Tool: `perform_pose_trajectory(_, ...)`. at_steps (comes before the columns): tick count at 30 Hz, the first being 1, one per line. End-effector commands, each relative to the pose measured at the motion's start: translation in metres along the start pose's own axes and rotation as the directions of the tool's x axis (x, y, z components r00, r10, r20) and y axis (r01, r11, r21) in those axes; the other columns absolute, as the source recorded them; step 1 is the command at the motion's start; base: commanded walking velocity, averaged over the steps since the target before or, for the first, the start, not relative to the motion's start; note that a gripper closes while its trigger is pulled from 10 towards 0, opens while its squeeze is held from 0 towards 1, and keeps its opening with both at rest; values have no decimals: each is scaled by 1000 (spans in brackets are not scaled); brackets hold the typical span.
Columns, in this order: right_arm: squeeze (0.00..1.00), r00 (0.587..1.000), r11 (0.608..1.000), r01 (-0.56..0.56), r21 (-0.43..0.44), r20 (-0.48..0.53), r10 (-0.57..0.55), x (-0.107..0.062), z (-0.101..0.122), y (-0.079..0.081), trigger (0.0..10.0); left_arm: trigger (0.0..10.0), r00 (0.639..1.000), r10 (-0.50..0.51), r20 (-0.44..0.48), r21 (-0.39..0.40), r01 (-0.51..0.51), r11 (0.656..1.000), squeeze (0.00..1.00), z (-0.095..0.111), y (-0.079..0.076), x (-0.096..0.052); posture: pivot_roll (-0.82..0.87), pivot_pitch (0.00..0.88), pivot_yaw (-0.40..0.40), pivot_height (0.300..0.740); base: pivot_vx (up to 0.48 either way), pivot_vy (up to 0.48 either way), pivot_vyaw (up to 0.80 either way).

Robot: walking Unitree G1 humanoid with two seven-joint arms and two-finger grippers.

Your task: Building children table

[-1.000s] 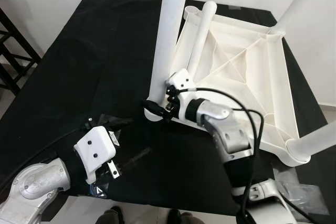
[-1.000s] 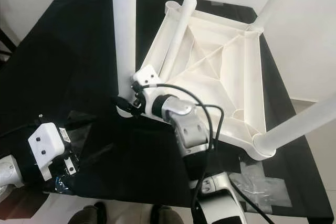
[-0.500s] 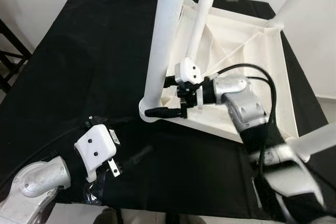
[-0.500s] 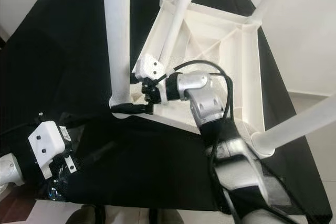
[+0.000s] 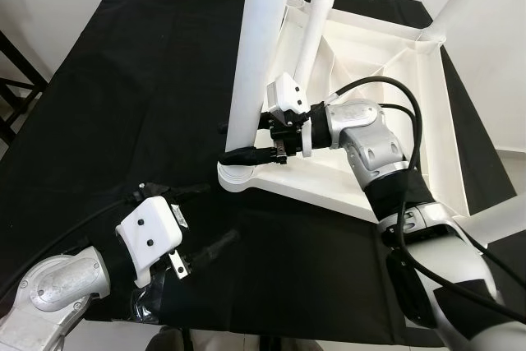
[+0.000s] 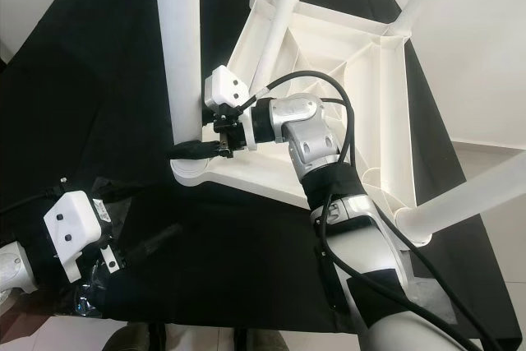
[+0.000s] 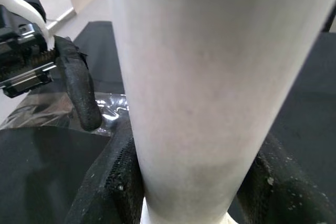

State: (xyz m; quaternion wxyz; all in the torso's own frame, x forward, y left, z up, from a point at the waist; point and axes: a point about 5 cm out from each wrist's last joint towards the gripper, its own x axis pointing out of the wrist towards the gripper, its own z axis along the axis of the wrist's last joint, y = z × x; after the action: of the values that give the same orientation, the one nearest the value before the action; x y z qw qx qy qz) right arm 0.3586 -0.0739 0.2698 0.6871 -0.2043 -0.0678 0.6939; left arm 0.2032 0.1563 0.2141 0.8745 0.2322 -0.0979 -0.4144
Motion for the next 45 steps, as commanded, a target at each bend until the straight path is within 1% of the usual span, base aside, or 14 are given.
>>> perform_pose_trajectory(1, 0, 998, 998, -56, -10, -5, 56, 0, -5, 6, 0, 10000, 1000, -22, -8, -5, 22, 1000, 0, 0, -3, -2, 151, 297, -137, 740, 0, 0, 0)
perform_pose_trajectory(7, 0, 990, 987, 144, 71, -25, -142, -11, -31, 20, 0, 10000, 1000, -24, -9, -6, 24, 1000, 0, -1, -3, -2, 138, 295, -153, 740, 0, 0, 0)
perform_pose_trajectory(8, 0, 835, 826, 550, 124, -107, -540, 1, -49, 24, 0, 10000, 1000, -24, -10, -7, 24, 1000, 0, -1, -3, -3, 135, 294, -150, 740, 0, 0, 0)
perform_pose_trajectory(9, 0, 835, 826, 550, 124, -107, -540, 1, -49, 24, 0, 10000, 1000, -24, -10, -7, 24, 1000, 0, -1, -3, -3, 135, 294, -150, 740, 0, 0, 0)
perform_pose_trajectory(10, 0, 600, 588, 799, 124, -198, -775, -2, -61, 30, 0, 10000, 1000, -24, -11, -7, 24, 1000, 0, -2, -2, -4, 135, 294, -150, 740, 0, 0, 0)
perform_pose_trajectory(12, 0, 527, 491, 850, 193, -301, -795, 11, -76, 75, 0, 10000, 999, -26, -22, -2, 26, 1000, 0, -4, -1, -5, 147, 297, -132, 740, 0, 0, 0)
perform_pose_trajectory(21, 0, 595, 593, 798, 106, -293, -749, 15, -65, 72, 0, 10000, 999, -36, 2, -1, 36, 999, 0, -3, 1, 1, 124, 258, -136, 740, 0, 0, 0)
perform_pose_trajectory(22, 0, 596, 596, 797, 100, -295, -747, 14, -63, 69, 8824, 10000, 999, -32, 2, 1, 32, 999, 0, -3, 1, 0, 125, 255, -134, 740, 0, 0, 0)
perform_pose_trajectory(25, 0, 608, 601, 789, 123, -287, -740, 12, -61, 64, 10000, 10000, 1000, -28, 0, 3, 28, 1000, 0, -3, 2, 0, 125, 255, -132, 740, 0, 0, 0)
perform_pose_trajectory(26, 1000, 644, 623, 764, 167, -256, -721, 13, -55, 59, 10000, 10000, 1000, -27, 0, 4, 27, 1000, 0, -3, 2, -1, 125, 256, -128, 740, 0, 0, 0)
perform_pose_trajectory(33, 1000, 854, 854, 512, 95, 55, -518, 12, -4, 50, 10000, 10000, 999, -36, 5, 1, 36, 999, 0, -3, 1, 1, 122, 257, -127, 740, 0, 0, 0)
perform_pose_trajectory(34, 208, 901, 906, 423, 21, 93, -423, 7, 5, 47, 10000, 10000, 999, -37, 7, 0, 37, 999, 0, -3, 0, 2, 123, 257, -129, 740, 0, 0, 0)
perform_pose_trajectory(36, 0, 927, 929, 368, -34, 87, -364, 0, 6, 39, 10000, 10000, 999, -37, 8, 0, 37, 999, 0, -3, 0, 3, 126, 256, -135, 740, 0, 0, 0)
perform_pose_trajectory(45, 0, 989, 987, 142, -74, -33, -145, 0, -9, 15, 10000, 10000, 999, -34, 10, 2, 34, 999, 0, -3, -1, 4, 140, 255, -141, 740, 0, 0, 0)
